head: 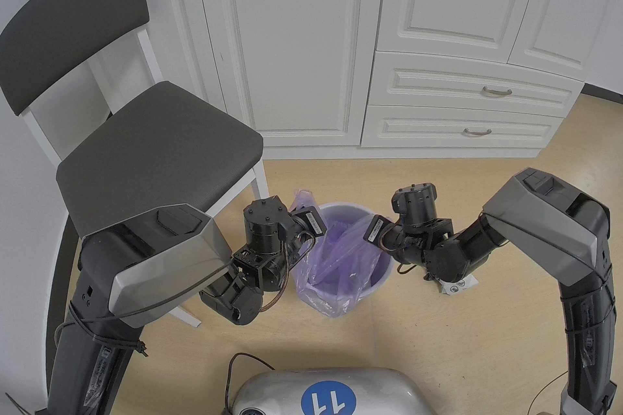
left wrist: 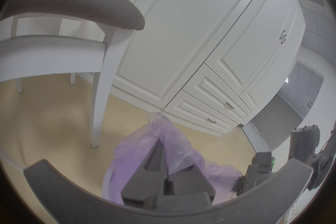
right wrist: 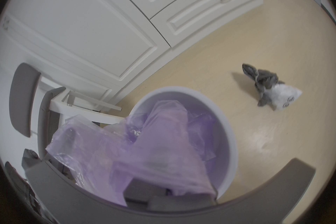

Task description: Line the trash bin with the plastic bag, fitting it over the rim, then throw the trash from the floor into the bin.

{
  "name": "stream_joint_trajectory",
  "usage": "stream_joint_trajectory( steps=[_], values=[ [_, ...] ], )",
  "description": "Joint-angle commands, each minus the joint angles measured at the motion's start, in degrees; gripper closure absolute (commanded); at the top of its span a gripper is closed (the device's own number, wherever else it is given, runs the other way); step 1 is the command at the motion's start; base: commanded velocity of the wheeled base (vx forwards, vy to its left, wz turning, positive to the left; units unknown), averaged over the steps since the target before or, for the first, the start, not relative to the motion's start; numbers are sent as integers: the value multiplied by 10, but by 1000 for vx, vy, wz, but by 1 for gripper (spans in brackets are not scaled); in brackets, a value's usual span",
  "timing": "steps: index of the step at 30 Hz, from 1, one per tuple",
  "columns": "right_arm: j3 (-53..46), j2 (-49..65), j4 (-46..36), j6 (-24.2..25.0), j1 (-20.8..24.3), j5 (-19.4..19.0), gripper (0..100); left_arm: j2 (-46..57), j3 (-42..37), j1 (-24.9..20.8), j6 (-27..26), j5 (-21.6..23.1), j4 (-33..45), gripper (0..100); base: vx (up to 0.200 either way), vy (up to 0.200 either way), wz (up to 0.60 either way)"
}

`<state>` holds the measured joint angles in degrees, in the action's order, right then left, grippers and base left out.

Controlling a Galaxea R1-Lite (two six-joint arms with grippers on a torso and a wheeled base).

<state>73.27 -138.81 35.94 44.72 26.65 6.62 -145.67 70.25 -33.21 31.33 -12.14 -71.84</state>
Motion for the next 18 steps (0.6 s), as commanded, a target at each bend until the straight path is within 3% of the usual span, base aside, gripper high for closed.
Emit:
stream_joint_trajectory(
  steps=[1, 13, 18],
  values=[
    [-36, 44, -1, -69, -20, 22, 100, -7, 3, 7, -1, -1, 2, 100, 0, 0, 0],
    [-146, 74, 7, -301, -65, 75, 100, 25, -20, 36, -26, 0, 68, 100, 0, 0, 0],
    [-173, 65, 8, -343, -64, 90, 100, 27, -43, 42, -73, 1, 70, 100, 0, 0, 0]
  ],
)
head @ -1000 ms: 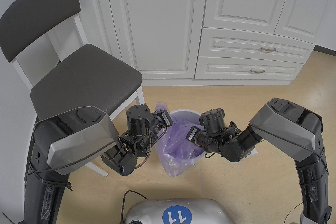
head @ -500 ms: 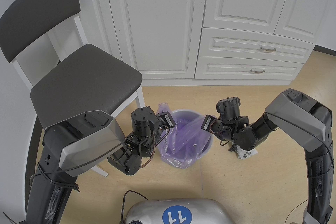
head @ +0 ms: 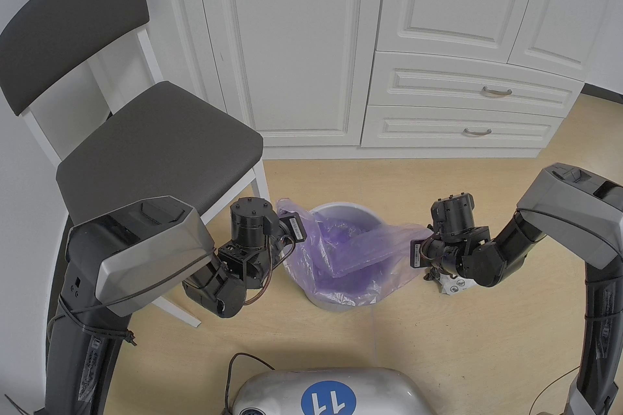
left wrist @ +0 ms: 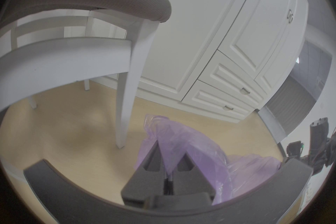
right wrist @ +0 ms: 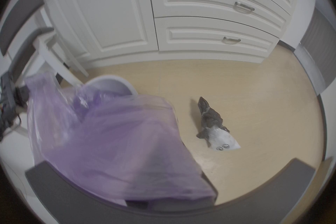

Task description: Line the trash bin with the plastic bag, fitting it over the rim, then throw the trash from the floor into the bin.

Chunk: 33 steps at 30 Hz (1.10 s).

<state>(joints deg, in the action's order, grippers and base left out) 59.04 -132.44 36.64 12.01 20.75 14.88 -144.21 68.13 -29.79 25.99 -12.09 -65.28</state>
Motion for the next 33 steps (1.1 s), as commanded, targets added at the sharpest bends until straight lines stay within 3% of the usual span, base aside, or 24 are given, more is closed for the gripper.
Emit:
stream_joint_trajectory(
  steps=[1, 7, 13, 33],
  values=[
    [-31, 1, 1, -16, -5, 8, 100, 12, -22, 8, -20, 1, 4, 100, 0, 0, 0],
    [-60, -1, 1, -60, -4, 8, 100, 16, -49, 8, -64, 0, 14, 100, 0, 0, 0],
    [-62, -1, 1, -59, -2, 8, 100, 26, -53, 6, -64, -1, 44, 100, 0, 0, 0],
    [-89, 30, 8, -63, 8, 11, 100, 62, -92, -2, -67, -7, 42, 100, 0, 0, 0]
  ],
)
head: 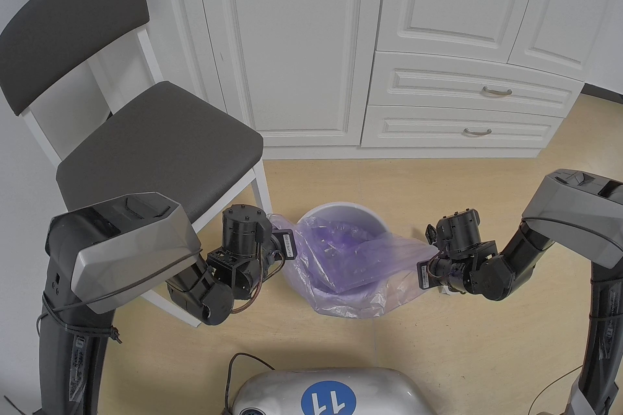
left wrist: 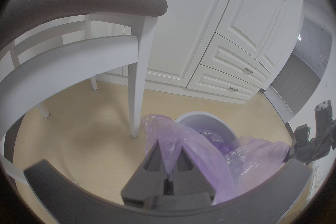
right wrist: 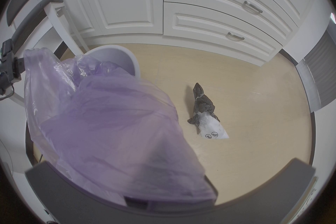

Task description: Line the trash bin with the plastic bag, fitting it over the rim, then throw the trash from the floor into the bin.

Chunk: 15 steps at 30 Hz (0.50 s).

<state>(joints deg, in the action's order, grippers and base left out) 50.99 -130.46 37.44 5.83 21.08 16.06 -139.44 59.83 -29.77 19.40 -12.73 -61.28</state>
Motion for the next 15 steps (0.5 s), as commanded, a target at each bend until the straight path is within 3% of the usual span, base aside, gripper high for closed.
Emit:
stream_joint_trajectory(
  steps=[1, 15],
  values=[
    [-11, 12, 0, -1, 5, 0, 100, 16, -11, -2, -1, 0, 3, 100, 0, 0, 0],
    [-34, 28, 0, -36, -5, -1, 100, 21, -41, -1, -30, 6, 5, 100, 0, 0, 0]
  ],
)
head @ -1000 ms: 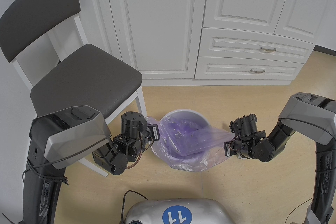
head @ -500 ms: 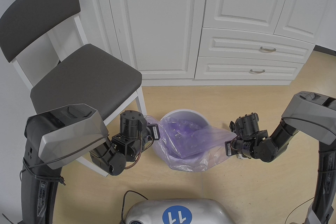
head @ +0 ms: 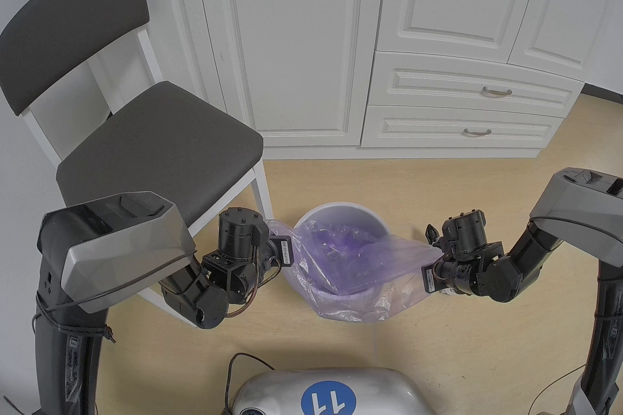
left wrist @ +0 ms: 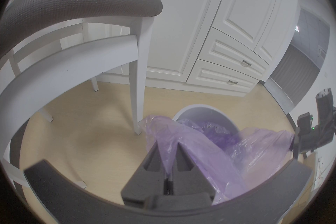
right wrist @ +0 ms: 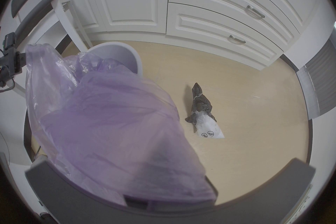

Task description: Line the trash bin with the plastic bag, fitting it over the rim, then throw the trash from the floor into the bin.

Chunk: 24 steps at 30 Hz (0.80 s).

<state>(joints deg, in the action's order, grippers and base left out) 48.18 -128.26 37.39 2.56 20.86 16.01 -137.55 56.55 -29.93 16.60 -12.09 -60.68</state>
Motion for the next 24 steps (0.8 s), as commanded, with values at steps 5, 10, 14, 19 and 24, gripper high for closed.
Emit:
stream_joint_trajectory(
  steps=[5, 10, 14, 19, 24],
  values=[
    [-18, 12, 1, -18, -3, -3, 100, 5, -17, 0, -13, 1, 9, 100, 0, 0, 0],
    [-15, -10, 1, -22, 0, -5, 100, -10, -11, 0, -13, 1, 16, 100, 0, 0, 0],
    [-8, -33, 6, -21, 4, -1, 100, -22, -6, 1, -13, 2, 15, 100, 0, 0, 0],
    [-6, -53, 49, -20, 5, 1, 100, -46, 13, 5, -12, 2, 15, 100, 0, 0, 0],
    [3, -62, 66, -17, 2, 1, 100, -62, 28, 9, -10, 2, 12, 100, 0, 0, 0]
  ],
)
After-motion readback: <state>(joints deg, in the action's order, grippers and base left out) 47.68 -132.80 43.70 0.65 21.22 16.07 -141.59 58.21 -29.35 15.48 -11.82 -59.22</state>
